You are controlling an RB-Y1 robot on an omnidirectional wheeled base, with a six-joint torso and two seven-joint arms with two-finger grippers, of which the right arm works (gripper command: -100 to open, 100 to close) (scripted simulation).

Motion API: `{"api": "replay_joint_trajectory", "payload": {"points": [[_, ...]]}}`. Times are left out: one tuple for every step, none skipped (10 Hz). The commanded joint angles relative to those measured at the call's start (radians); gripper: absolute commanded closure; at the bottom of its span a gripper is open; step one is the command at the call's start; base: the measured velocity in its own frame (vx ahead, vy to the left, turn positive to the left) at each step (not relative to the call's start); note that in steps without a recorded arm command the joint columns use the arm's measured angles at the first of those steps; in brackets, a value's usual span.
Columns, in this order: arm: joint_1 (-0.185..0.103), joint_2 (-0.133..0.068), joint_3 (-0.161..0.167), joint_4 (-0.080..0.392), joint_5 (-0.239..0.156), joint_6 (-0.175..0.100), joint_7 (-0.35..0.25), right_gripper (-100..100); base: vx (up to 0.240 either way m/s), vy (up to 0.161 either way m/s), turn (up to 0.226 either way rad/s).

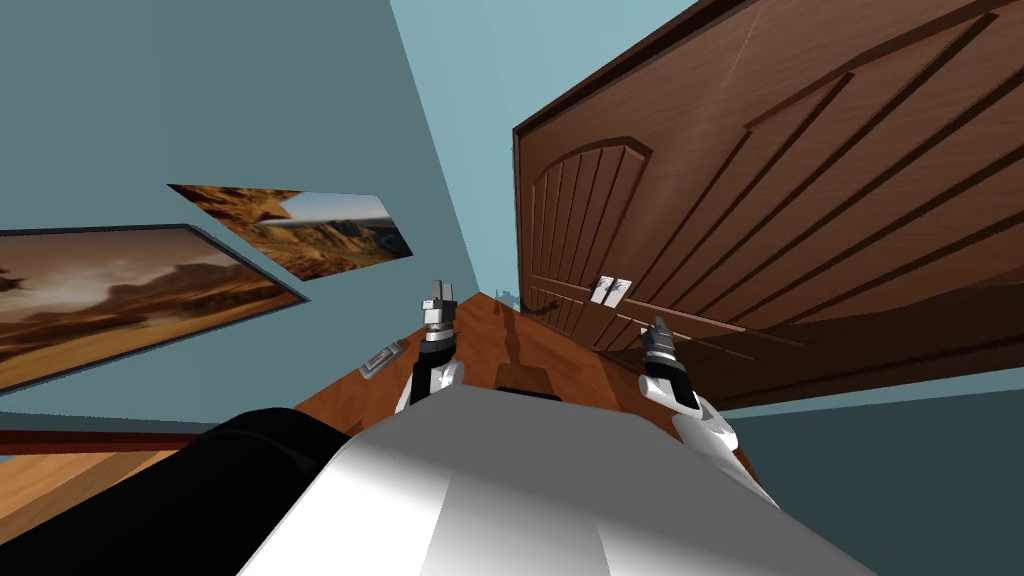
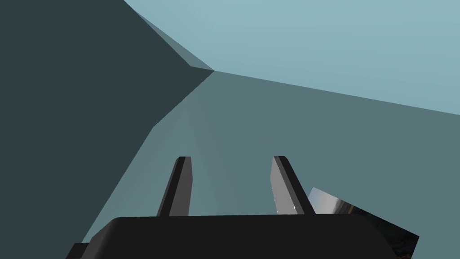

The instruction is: Pull the door open

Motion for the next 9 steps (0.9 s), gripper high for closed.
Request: {"api": "replay_joint_trajectory", "payload": {"points": [[-0.018,-0.007,-0.006,0.049,-0.003,-0.003,-0.002,-100,0.055,-0.003,0.029],[-0.036,-0.019,-0.016,0.073,-0.009,-0.003,-0.006,-100,0.064,-0.006,0.064],[-0.036,-0.019,-0.016,0.091,-0.009,-0.003,-0.006,-100,0.052,-0.013,0.036],[-0.054,-0.031,-0.026,0.130,-0.014,-0.003,-0.010,-100,0.048,-0.013,0.073],[-0.054,-0.031,-0.026,0.132,-0.014,-0.003,-0.010,-100,0.046,-0.015,0.048],[-0.072,-0.043,-0.037,0.173,-0.020,-0.002,-0.014,-100,0.063,-0.009,0.084],[-0.072,-0.043,-0.037,0.173,-0.020,-0.002,-0.014,-100,0.052,-0.005,0.039],[-0.088,-0.054,-0.046,0.207,-0.025,-0.002,-0.017,-100,0.049,-0.010,0.069],[-0.105,-0.065,-0.055,0.237,-0.030,-0.001,-0.021,-100,0.079,-0.013,0.117]]}}
